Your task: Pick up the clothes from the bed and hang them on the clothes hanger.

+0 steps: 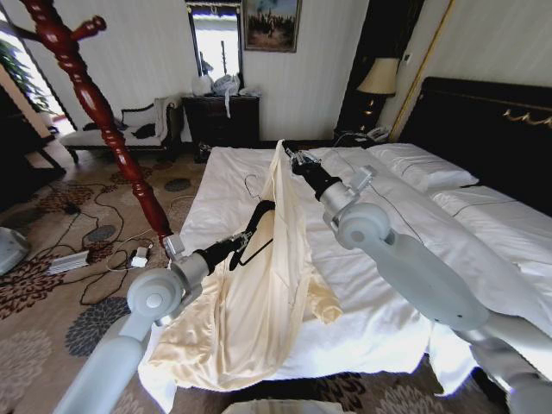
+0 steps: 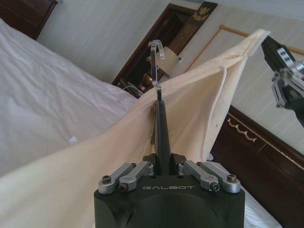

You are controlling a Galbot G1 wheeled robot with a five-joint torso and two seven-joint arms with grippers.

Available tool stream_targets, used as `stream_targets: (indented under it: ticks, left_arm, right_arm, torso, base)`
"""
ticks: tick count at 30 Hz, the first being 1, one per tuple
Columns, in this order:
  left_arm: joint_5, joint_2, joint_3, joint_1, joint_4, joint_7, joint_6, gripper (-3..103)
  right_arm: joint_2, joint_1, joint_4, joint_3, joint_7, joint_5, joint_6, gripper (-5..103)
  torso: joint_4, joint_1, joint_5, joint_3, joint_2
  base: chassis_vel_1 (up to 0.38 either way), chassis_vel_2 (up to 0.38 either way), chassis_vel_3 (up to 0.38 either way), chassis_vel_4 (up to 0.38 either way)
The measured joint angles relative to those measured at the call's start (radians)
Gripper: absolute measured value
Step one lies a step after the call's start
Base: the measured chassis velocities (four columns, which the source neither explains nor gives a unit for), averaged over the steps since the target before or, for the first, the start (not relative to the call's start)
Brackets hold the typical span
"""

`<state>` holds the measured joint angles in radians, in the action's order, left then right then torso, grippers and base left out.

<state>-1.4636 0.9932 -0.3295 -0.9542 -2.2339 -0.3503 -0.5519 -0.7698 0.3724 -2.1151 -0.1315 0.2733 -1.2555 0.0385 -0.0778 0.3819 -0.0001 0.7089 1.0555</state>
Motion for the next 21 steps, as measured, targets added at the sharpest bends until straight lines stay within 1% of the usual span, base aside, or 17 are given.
stream_targets:
  ticks: [2, 5, 7, 8, 9, 12, 13, 16, 17, 20, 21]
  left_arm:
    - [-0.001, 0.0, 0.0, 0.01, 0.003, 0.001, 0.002, 16]
    - [-0.01, -0.009, 0.0, 0.042, 0.011, 0.001, 0.004, 16]
    - [-0.018, -0.022, 0.001, 0.063, 0.015, 0.001, 0.005, 16]
    - [-0.018, -0.022, 0.001, 0.063, 0.015, 0.001, 0.005, 16]
    - [-0.023, -0.029, 0.001, 0.074, 0.016, 0.001, 0.006, 16]
    - [-0.039, -0.044, 0.002, 0.094, 0.017, 0.0, 0.007, 16]
    - [-0.039, -0.044, 0.002, 0.094, 0.017, 0.0, 0.007, 16]
    - [-0.048, -0.059, 0.005, 0.113, 0.016, -0.001, 0.007, 16]
    - [-0.048, -0.059, 0.005, 0.113, 0.016, -0.001, 0.007, 16]
    - [-0.058, -0.072, 0.005, 0.127, 0.012, -0.002, 0.01, 16]
    - [-0.065, -0.083, 0.004, 0.136, 0.01, -0.002, 0.011, 16]
  right_arm:
    - [0.012, 0.016, -0.022, 0.007, -0.002, -0.005, 0.0, 0]
    - [0.047, 0.075, -0.09, 0.023, -0.022, -0.011, -0.007, 0]
    - [0.075, 0.127, -0.132, 0.025, -0.065, -0.003, -0.025, 0]
    - [0.075, 0.127, -0.132, 0.025, -0.065, -0.003, -0.025, 0]
    - [0.085, 0.148, -0.148, 0.025, -0.09, 0.003, -0.034, 0]
    - [0.098, 0.182, -0.17, 0.019, -0.136, 0.016, -0.051, 0]
    - [0.098, 0.182, -0.17, 0.019, -0.136, 0.016, -0.051, 0]
    - [0.106, 0.211, -0.183, 0.014, -0.196, 0.029, -0.071, 0]
    - [0.106, 0.211, -0.183, 0.014, -0.196, 0.029, -0.071, 0]
    - [0.116, 0.236, -0.198, 0.019, -0.244, 0.031, -0.084, 0]
    - [0.127, 0.259, -0.207, 0.029, -0.279, 0.031, -0.088, 0]
  torso:
    - [-0.0001, 0.0, 0.0001, 0.0, 0.0]
    - [-0.0002, 0.0, 0.0001, 0.0, 0.0]
    - [-0.0002, 0.0, 0.0001, 0.0, 0.0]
    - [-0.0002, 0.0, 0.0001, 0.0, 0.0]
    - [-0.0001, 0.0, 0.0002, 0.0, 0.0]
    - [0.0, 0.0, 0.0001, 0.0, 0.0]
    - [0.0, 0.0, 0.0001, 0.0, 0.0]
    - [0.0001, 0.0, 0.0001, 0.0, 0.0]
    - [0.0001, 0.0, 0.0001, 0.0, 0.0]
    - [0.0001, 0.0, 0.0, 0.0, 0.0]
    - [0.0001, 0.0, 0.0, 0.0, 0.0]
  base:
    - [0.0, 0.0, 0.0, 0.0]
    - [0.0, 0.0, 0.0, 0.0]
    - [0.0, 0.0, 0.0, 0.0]
    - [0.0, 0.0, 0.0, 0.0]
    - [0.0, 0.0, 0.0, 0.0]
    - [0.0, 0.0, 0.0, 0.0]
    - [0.0, 0.0, 0.0, 0.0]
    - [0.0, 0.0, 0.0, 0.0]
    - [0.0, 0.0, 0.0, 0.0]
    - [0.0, 0.0, 0.0, 0.0]
    - [0.0, 0.0, 0.0, 0.0]
